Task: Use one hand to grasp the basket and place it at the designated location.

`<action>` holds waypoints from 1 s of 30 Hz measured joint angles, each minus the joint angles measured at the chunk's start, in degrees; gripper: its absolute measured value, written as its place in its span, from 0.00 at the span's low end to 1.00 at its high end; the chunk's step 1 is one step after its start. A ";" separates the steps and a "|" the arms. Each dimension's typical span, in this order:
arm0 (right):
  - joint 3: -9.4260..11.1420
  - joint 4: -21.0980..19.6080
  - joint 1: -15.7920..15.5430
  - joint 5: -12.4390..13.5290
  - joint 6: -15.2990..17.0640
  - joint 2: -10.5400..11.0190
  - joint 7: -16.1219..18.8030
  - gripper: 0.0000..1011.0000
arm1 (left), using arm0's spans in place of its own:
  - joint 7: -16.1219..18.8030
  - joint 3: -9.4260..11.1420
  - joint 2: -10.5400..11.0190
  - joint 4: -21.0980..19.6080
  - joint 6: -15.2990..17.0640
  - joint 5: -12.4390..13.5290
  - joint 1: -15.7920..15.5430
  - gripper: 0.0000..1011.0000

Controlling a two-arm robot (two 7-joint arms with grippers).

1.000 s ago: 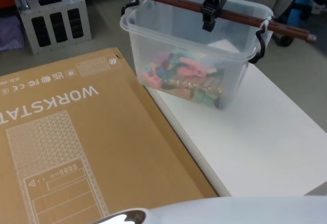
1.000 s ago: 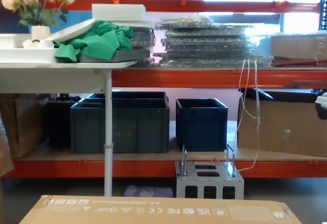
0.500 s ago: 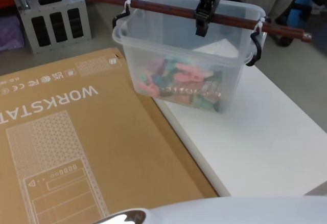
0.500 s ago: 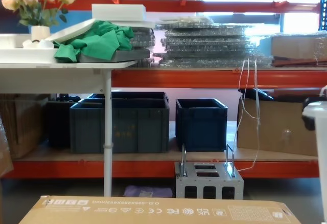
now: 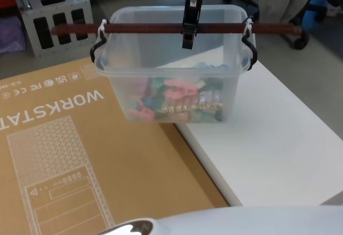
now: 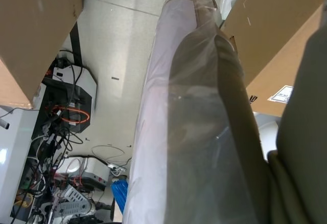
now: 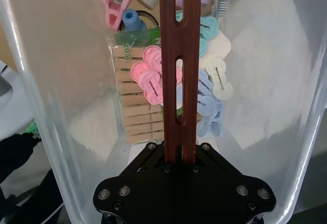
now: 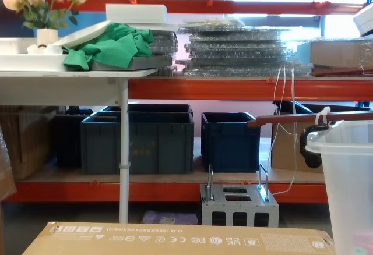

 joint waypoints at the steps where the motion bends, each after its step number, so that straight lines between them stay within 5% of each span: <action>1: -0.21 -0.06 0.08 0.06 -0.27 -0.09 0.00 0.00 | 0.00 0.00 0.01 0.03 0.00 0.01 0.00 0.00; 30: -3.84 -5.78 1.46 1.89 -9.04 -2.74 -1.83 0.00 | 0.00 0.00 0.00 0.03 0.00 0.01 0.00 0.00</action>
